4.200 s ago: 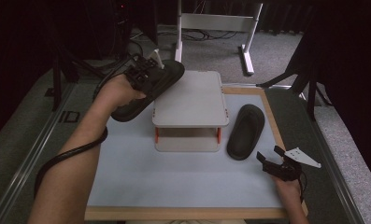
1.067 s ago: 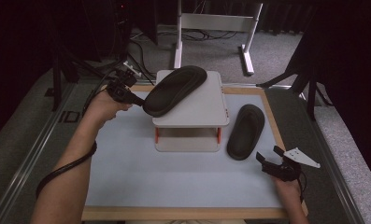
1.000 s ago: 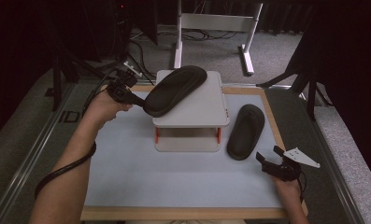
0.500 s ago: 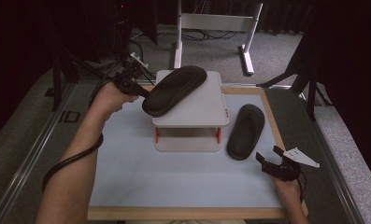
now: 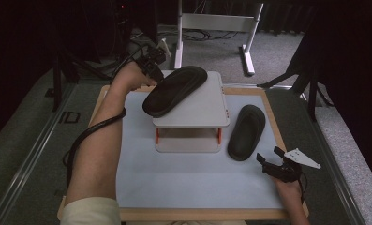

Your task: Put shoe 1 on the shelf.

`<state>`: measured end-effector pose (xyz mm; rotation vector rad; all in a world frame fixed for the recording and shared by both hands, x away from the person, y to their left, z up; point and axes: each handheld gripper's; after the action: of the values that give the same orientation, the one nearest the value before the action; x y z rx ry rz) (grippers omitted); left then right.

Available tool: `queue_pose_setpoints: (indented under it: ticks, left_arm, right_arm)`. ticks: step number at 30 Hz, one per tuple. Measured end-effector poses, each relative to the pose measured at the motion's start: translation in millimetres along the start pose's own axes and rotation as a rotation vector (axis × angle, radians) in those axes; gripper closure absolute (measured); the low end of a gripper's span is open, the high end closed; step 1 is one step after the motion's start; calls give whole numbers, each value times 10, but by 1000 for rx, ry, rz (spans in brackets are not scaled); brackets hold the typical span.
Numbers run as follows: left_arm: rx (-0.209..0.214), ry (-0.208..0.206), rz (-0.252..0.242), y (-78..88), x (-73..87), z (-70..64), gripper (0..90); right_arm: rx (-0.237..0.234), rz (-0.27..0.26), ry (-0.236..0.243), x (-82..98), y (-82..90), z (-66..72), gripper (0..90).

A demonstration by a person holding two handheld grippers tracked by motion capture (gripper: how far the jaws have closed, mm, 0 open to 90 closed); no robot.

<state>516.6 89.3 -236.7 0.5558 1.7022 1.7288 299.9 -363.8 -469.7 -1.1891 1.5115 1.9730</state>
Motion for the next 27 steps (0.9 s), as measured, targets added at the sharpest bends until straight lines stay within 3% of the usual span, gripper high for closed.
queue_pose_setpoints:
  ticks: [4, 6, 9, 18, 22, 25, 27]
  left_arm:
    - [-3, -13, 21, 17, -111, 0, 628]
    - [-14, -42, 48, 16, -213, -12, 628]
    - [-26, -42, 63, 8, -289, -6, 628]
    - [-14, -50, 82, -101, -365, 18, 630]
    - [-18, -43, 67, -92, -360, 15, 707]
    - [-53, -13, 53, -72, -338, -2, 730]
    - [-52, 10, 44, -65, -311, -1, 740]
  right_arm:
    - [1, 0, 4, 1, 0, 2, 152]
    - [0, -2, 3, 2, 2, 1, 152]
    - [-1, -3, 3, 3, 3, -1, 152]
    - [-6, -4, 4, 4, 3, -3, 152]
    - [-4, -3, 5, 3, 1, -1, 152]
    - [-2, -2, 7, 3, -2, 0, 152]
    - [1, -3, 10, 3, -3, 3, 152]
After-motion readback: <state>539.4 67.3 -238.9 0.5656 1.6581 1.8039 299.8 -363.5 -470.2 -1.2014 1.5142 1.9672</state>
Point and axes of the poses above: each handheld gripper's, and its own axes: y roughly backward along the jaws, x roughly out of its underside, z roughly to its left, and after that the axes turned 15 degrees about z, right-handed
